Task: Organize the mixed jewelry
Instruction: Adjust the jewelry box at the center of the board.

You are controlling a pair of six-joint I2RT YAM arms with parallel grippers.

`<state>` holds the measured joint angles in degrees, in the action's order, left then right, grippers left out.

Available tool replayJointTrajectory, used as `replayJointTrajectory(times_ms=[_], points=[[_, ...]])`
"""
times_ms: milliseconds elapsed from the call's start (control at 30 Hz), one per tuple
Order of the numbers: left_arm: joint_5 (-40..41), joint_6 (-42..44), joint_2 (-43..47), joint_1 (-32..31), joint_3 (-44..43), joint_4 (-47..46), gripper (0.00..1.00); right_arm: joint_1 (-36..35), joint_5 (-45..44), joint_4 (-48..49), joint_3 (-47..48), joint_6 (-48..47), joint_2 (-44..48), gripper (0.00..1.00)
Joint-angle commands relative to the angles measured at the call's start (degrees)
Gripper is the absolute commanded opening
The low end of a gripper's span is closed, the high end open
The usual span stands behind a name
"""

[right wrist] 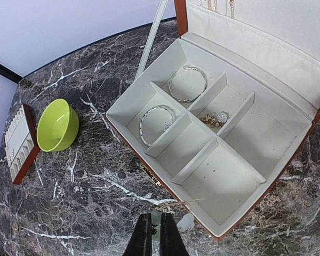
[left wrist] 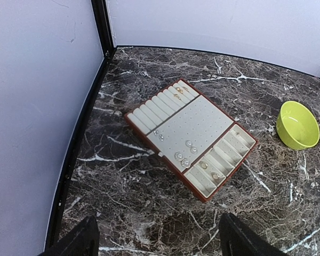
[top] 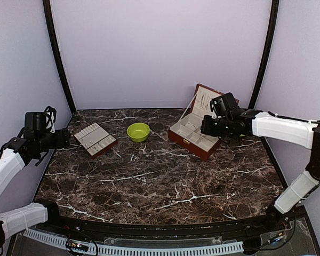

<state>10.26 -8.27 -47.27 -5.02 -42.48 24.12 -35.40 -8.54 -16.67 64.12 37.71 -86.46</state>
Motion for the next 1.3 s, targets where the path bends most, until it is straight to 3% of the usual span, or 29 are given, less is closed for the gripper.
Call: replayJointTrajectory(times_ms=[0,500,1267], points=[[1.31,0.52,-0.2,0.26,-0.06,0.65,0.8,1.62,1.68,1.8,4.33,-3.47,-3.99,0.0],[2.94,0.8,-0.37,0.27,-0.15,0.66,0.81,3.76,6.56,1.95,15.01,-6.41,-17.58,0.0],[2.55,0.89,-0.5,0.22,-0.24,0.55,0.81,4.24,4.84,2.52,15.75,-7.26,-25.08,0.0]])
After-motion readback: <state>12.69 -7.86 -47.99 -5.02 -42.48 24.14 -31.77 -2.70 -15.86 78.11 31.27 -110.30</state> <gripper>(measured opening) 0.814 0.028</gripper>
